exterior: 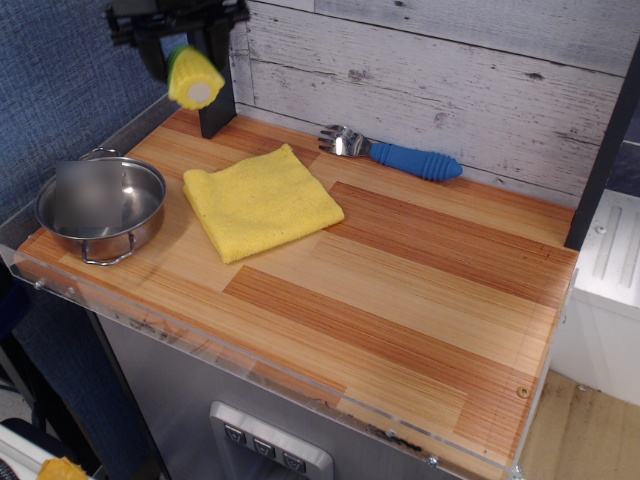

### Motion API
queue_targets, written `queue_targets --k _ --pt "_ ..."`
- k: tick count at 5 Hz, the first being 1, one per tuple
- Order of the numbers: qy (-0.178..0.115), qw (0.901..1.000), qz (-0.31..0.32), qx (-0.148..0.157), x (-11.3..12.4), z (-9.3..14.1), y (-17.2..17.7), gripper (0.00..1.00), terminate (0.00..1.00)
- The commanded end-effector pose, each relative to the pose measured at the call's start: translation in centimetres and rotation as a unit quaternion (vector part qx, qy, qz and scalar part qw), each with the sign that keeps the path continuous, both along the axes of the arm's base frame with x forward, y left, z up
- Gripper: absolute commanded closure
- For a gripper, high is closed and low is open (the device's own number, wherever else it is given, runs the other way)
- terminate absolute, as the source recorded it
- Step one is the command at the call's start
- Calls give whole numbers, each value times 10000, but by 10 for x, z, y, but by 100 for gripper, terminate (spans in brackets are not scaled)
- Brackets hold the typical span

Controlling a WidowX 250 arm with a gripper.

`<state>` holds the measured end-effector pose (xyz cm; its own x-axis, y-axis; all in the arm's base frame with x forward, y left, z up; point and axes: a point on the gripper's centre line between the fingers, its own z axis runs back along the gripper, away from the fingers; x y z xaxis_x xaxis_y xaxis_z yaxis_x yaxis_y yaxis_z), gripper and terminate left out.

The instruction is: Put the corn on the bottom-right corner of the counter.

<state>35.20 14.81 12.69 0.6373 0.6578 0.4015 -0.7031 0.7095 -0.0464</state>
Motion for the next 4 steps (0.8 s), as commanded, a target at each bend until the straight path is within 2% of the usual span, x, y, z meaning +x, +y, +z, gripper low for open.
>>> queue_targets --k 1,2,4 --pt "-429 9933 -1055 177 -29 47 -73 100 0" --pt "-482 9854 -1619 225 -40 51 -117 100 0" --pt "-190 9684 -2479 214 -71 15 -184 100 0"
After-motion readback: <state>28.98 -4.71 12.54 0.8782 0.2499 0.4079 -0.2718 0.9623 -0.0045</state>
